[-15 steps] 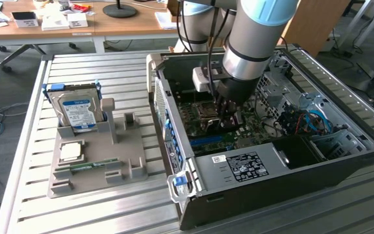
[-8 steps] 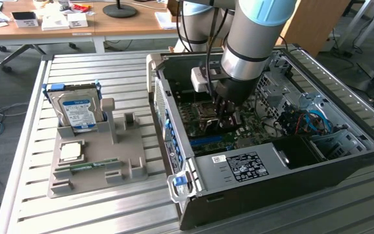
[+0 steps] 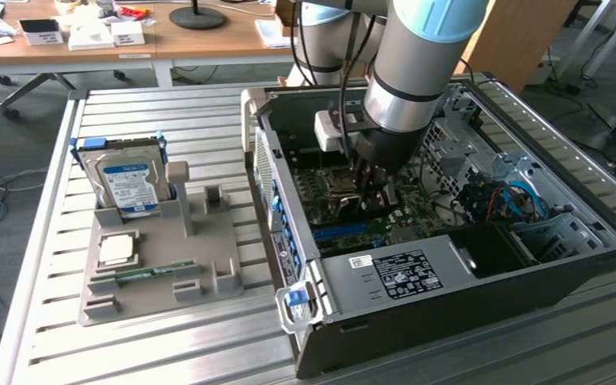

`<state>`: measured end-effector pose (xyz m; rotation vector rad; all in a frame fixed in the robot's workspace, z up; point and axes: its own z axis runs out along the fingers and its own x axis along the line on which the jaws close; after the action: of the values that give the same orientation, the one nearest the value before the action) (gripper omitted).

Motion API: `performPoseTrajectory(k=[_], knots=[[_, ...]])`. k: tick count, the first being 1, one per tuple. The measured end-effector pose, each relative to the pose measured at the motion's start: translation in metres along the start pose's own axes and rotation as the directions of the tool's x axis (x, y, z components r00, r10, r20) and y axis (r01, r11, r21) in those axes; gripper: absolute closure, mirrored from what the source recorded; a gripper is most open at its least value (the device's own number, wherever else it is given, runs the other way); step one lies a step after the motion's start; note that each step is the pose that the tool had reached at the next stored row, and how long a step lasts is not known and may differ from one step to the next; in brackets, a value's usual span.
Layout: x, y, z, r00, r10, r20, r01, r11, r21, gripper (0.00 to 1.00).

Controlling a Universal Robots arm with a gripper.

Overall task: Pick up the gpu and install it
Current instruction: 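Insert the gpu into the slot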

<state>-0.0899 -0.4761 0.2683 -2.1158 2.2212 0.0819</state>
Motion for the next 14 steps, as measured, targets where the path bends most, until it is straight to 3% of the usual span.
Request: performPoseTrajectory(k=[5, 14], knots=[[0.0, -0.0007, 0.0, 1.0, 0.001, -0.001, -0.001, 1.0, -0.0098, 0.73], [0.0002, -0.0015, 0.0033, 1.0, 0.001, -0.0011, -0.001, 0.9999, -0.0124, 0.73]])
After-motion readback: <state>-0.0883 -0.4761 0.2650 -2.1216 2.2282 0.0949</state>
